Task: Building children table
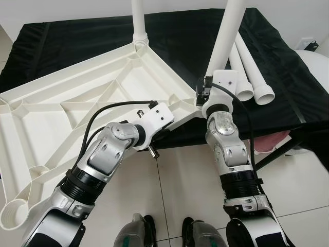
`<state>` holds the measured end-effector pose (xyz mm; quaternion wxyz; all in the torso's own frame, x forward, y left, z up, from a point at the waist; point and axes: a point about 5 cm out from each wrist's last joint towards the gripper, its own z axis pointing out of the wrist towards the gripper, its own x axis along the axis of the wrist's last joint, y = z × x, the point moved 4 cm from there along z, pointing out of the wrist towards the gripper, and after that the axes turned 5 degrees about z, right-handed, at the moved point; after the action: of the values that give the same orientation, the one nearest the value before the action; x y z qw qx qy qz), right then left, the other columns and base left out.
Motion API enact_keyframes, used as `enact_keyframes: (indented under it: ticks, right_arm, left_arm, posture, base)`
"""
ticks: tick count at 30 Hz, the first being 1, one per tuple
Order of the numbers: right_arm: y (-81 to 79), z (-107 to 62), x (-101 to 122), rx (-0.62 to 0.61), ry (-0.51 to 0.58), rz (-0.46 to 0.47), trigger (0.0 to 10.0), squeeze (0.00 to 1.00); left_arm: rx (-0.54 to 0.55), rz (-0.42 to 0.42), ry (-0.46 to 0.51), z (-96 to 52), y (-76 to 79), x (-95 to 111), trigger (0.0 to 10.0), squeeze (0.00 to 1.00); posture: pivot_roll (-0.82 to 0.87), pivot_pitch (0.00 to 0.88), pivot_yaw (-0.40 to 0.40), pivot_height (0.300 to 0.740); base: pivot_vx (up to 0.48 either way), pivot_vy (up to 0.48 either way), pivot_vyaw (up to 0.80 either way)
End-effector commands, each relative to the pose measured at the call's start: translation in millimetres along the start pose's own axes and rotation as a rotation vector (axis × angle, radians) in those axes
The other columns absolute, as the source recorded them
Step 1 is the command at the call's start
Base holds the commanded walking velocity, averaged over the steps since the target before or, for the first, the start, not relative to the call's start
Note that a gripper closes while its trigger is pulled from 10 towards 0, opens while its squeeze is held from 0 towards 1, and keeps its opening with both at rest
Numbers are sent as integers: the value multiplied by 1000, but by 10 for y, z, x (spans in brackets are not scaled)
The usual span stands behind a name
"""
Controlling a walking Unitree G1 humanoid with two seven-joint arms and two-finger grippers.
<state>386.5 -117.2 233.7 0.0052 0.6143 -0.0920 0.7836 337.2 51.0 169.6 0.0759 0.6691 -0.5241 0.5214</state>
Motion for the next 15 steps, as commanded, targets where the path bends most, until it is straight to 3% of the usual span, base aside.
enact_keyframes:
  ticks: [1,7,15]
  right_arm:
    - [202,35,68,-81,22,-8,10000,0]
    - [194,65,74,-38,17,10,10000,0]
    - [273,188,70,139,-33,86,10000,0]
  left_arm:
    - [28,15,-14,-40,-24,-25,10000,0]
    - [29,16,-12,-34,-24,-20,10000,0]
    - [24,18,-8,-30,-11,-13,10000,0]
  posture:
    - [-83,156,34,740]
    - [-86,153,32,740]
    - [-88,149,31,740]
  base:
    - [0,0,0]
    - [0,0,0]
    - [0,0,0]
